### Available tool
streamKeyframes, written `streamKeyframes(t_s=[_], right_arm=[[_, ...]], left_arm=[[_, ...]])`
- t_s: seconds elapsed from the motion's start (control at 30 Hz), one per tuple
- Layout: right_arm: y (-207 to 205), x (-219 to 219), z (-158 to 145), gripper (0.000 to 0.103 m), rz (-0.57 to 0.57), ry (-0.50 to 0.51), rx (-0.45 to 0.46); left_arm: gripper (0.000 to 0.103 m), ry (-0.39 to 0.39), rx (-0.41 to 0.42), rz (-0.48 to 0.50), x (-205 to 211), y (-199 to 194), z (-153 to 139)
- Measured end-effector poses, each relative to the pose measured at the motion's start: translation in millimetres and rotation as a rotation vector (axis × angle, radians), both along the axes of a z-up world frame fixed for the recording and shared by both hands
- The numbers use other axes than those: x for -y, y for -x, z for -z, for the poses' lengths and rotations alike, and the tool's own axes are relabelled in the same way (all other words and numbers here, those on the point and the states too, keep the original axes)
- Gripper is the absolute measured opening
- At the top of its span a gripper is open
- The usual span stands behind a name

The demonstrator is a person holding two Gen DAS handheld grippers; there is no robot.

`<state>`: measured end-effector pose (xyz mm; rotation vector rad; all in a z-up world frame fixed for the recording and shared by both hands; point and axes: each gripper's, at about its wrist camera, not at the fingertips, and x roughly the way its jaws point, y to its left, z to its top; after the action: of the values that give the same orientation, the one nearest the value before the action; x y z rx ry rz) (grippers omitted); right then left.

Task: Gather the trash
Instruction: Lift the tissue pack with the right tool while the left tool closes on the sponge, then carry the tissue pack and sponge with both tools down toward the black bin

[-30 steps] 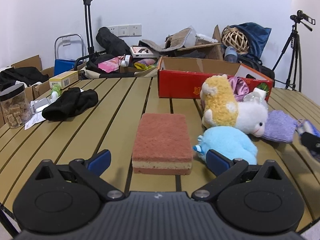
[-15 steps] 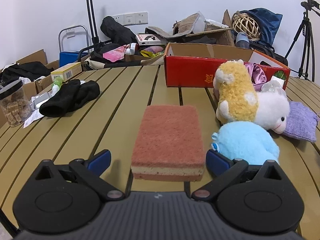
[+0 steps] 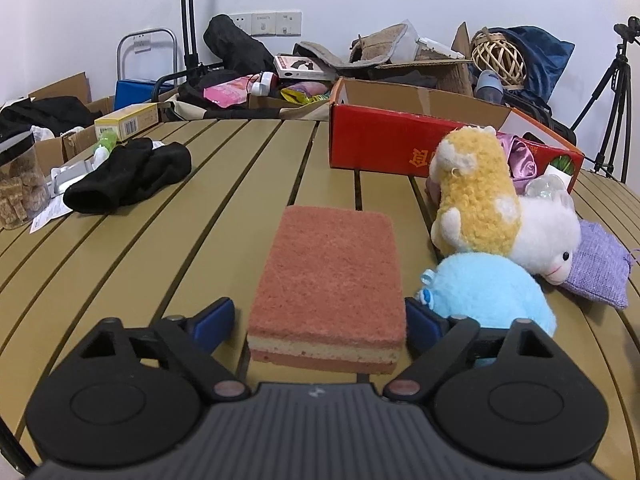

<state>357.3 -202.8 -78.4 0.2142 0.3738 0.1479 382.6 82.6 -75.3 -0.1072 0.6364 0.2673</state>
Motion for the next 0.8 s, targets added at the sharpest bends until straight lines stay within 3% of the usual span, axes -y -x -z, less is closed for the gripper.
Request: streamKeyframes(t_s=[0.13, 0.8], right_arm=[[-1, -1, 1, 0.073, -0.002, 0.007, -0.002], [3, -7, 2, 0.073, -0.029, 0.027, 0.007]], left_arm=[[0.073, -0.01, 0.013, 0.016, 2, 1, 0], [0.071, -0.031, 0.118, 0.019, 0, 27, -16]])
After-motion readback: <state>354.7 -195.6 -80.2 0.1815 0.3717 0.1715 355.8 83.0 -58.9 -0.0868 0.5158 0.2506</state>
